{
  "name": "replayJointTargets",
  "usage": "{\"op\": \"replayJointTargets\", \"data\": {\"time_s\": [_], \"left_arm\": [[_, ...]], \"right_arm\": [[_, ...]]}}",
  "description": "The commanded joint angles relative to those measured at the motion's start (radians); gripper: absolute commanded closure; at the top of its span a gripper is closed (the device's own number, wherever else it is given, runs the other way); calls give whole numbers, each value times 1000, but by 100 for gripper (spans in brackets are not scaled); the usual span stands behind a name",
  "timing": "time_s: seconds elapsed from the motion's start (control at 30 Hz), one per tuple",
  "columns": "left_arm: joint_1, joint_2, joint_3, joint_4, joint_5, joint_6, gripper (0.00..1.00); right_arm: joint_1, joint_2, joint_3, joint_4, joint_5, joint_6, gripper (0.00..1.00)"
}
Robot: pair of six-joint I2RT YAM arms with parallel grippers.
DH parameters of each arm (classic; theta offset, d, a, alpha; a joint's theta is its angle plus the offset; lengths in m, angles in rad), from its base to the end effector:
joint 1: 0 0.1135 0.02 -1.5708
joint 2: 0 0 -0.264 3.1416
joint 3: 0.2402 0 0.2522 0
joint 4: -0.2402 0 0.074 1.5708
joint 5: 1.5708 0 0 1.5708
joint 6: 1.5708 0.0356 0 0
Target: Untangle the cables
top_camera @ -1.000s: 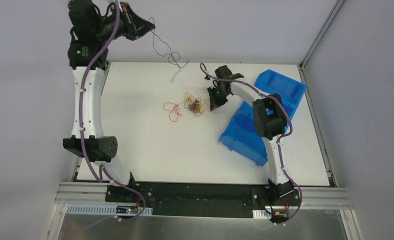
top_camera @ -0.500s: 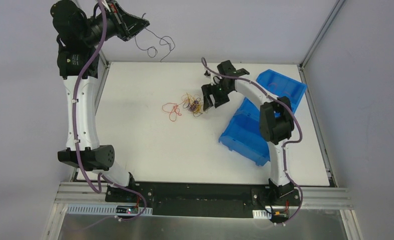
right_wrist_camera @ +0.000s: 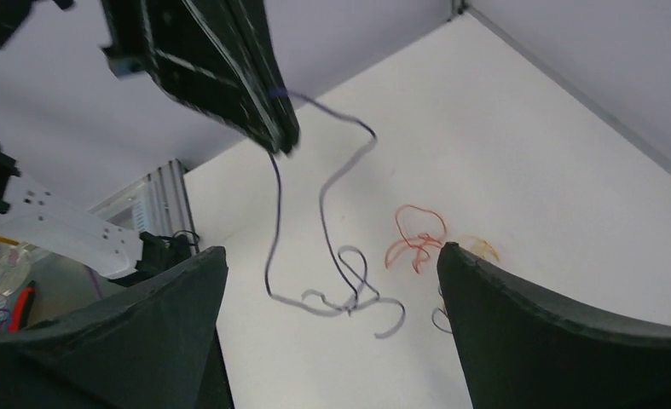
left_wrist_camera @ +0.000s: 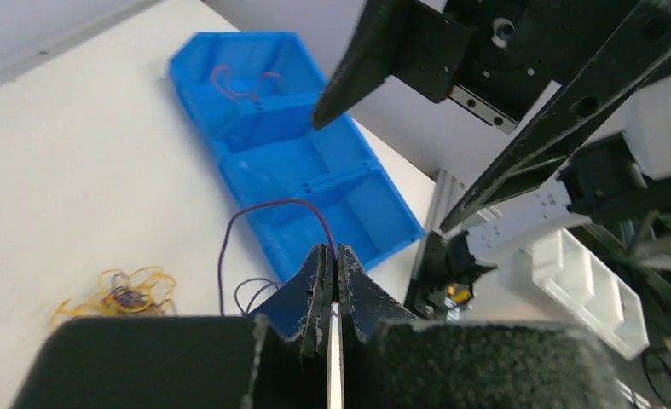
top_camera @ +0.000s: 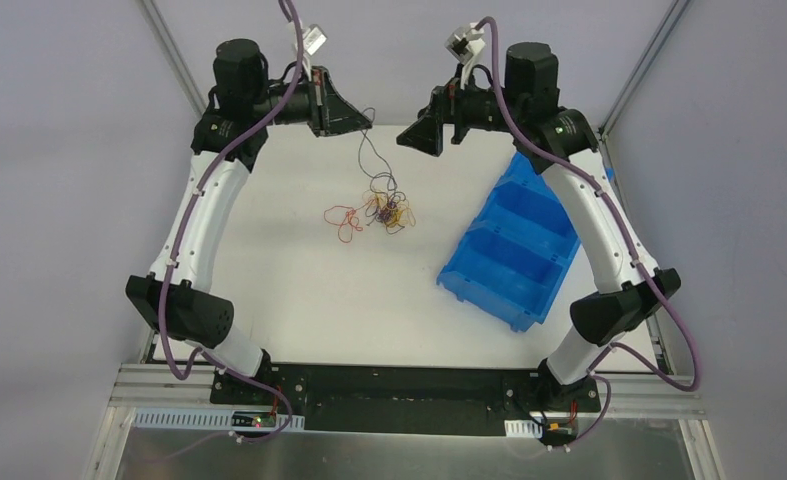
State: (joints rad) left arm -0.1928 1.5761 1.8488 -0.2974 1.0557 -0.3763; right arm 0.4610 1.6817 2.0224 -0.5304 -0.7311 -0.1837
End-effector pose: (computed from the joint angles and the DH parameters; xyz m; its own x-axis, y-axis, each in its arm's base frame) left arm 0.3206 -0.0941 0.4990 -0.3710 -0.1120 -0.9219 0.8730 0.2964 -0.3874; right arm 0.3107 0.1809 0.4953 0.0017 -0.1510 -0.9885 -0.9338 0.3534 -0.0556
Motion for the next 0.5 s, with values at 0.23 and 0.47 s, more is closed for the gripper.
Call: {"op": "replayJointTargets", "data": {"time_s": [0.23, 0.47], "left_arm": [[-132, 24, 88, 47, 92, 2, 100], [-137, 43, 127, 87, 97, -66, 100]], "right_arm": [[82, 59, 11, 54, -59, 74, 1], [97, 39, -44, 78, -5, 66, 60]]}}
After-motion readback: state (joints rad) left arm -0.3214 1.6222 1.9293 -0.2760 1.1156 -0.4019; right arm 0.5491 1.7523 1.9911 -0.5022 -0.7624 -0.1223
